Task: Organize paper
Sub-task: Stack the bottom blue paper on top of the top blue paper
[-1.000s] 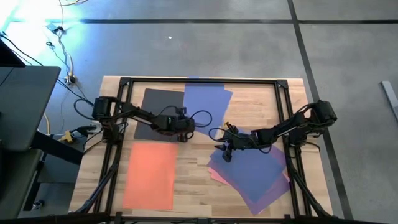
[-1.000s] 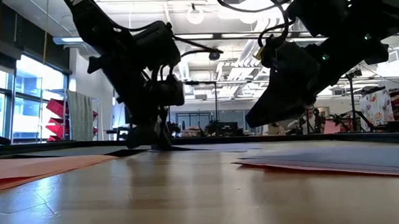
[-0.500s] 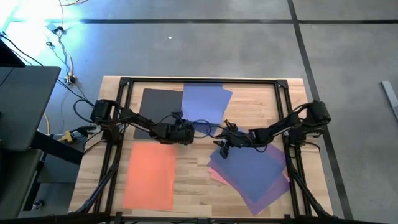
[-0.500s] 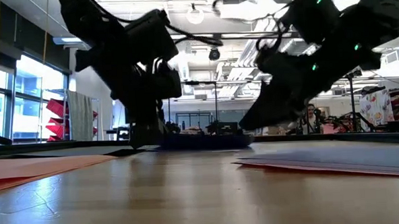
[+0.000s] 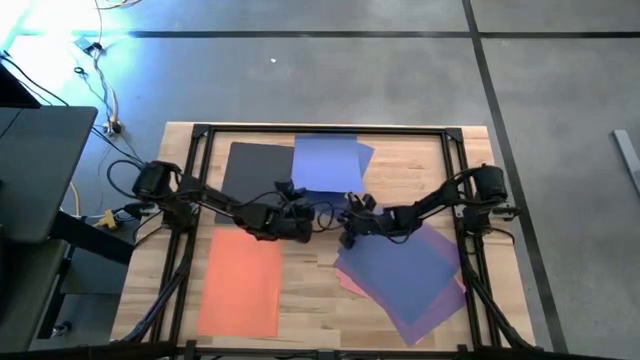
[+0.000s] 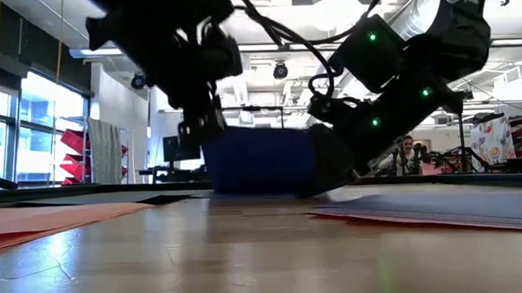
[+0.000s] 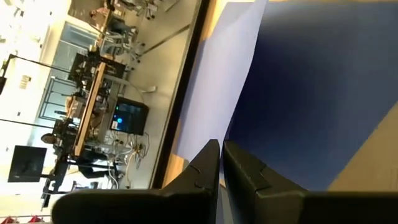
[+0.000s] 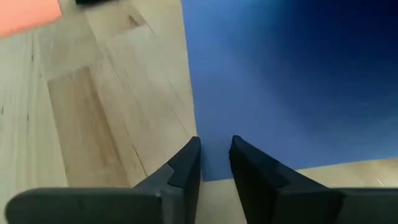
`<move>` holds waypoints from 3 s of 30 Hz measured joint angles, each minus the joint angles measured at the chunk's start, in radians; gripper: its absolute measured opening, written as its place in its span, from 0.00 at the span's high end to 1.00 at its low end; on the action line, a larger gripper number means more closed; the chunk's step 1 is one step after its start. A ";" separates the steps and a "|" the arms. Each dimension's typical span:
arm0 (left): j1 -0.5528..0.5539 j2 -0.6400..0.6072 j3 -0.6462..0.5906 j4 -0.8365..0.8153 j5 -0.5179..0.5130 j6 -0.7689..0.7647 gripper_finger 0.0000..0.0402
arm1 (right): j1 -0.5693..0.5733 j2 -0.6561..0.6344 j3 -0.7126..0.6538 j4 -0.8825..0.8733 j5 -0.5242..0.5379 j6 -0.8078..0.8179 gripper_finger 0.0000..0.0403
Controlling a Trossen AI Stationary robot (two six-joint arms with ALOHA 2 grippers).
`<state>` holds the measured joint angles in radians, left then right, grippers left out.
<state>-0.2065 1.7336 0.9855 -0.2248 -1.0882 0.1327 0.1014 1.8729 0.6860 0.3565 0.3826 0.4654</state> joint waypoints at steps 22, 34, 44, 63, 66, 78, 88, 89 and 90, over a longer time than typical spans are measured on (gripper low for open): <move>-0.052 -0.064 0.006 -0.008 -0.100 0.009 1.00 | 0.096 -0.292 -0.010 -0.405 0.155 0.102 0.87; -0.093 -0.064 0.039 -0.010 -0.229 0.019 1.00 | 0.060 -0.091 -0.003 -0.326 0.138 0.091 0.88; -0.096 -0.065 0.039 -0.005 -0.236 0.028 1.00 | 0.060 -0.101 -0.004 -0.338 0.111 0.008 0.88; -0.098 -0.065 0.039 0.006 -0.263 0.022 1.00 | 0.153 -0.372 -0.010 -0.553 0.263 0.031 0.66; -0.098 -0.065 0.039 0.006 -0.263 0.017 1.00 | 0.189 -0.447 -0.009 -0.666 0.333 0.065 0.59; -0.103 -0.065 0.039 0.007 -0.259 0.005 1.00 | 0.339 -0.528 -0.017 -0.655 0.537 0.009 0.47; -0.116 -0.064 0.039 0.008 -0.256 0.000 1.00 | 0.291 -0.378 -0.024 -0.376 0.625 -0.214 0.34; -0.116 -0.064 0.039 0.008 -0.253 0.000 1.00 | 0.279 -0.363 -0.024 -0.344 0.599 -0.236 0.34; -0.116 -0.064 0.039 0.008 -0.247 0.000 1.00 | 0.266 -0.346 -0.024 -0.309 0.570 -0.259 0.35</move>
<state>-0.3229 1.6691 1.0248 -0.2173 -1.3356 0.1326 0.3676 1.5273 0.6624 0.0477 0.9526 0.2067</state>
